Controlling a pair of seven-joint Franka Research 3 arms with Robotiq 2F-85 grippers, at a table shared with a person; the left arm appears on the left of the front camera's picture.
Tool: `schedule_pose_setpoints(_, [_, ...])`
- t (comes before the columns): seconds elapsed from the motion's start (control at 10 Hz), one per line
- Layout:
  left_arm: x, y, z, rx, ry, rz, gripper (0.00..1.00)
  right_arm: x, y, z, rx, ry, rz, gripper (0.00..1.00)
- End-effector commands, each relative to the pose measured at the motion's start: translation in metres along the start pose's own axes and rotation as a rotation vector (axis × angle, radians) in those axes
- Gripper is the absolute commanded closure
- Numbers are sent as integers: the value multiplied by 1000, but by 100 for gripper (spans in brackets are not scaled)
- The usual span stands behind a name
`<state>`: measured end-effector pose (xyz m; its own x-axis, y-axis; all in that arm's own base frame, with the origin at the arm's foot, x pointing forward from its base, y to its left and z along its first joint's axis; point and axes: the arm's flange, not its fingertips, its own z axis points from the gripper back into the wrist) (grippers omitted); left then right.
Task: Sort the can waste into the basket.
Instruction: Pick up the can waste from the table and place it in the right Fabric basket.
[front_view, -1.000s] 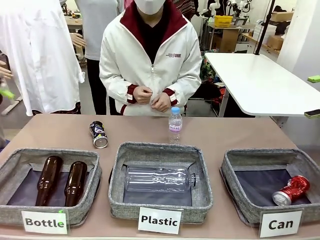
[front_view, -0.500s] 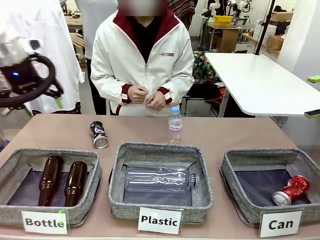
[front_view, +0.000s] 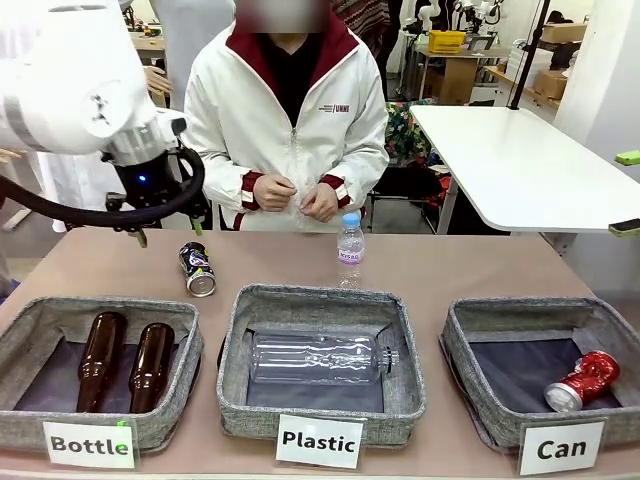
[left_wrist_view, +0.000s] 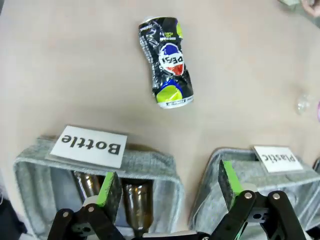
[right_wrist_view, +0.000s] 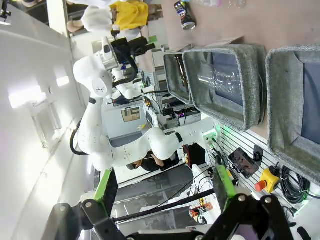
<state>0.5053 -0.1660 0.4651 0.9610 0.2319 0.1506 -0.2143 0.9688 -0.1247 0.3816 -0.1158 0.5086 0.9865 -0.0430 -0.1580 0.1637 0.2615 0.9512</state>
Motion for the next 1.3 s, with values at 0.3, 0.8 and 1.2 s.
schedule_pose_setpoints(0.3, [30, -27, -54, 57, -75, 41, 0, -2, 1, 3, -2, 9, 20, 0])
schedule_pose_setpoints(0.8, [60, -27, -104, 75, -39, -60, 0, -2, 1, 3, -2, 9, 20, 0])
schedule_pose_setpoints(1.2, [64, -27, -116, 142, 2, 168, 0, -2, 1, 3, -2, 9, 20, 0])
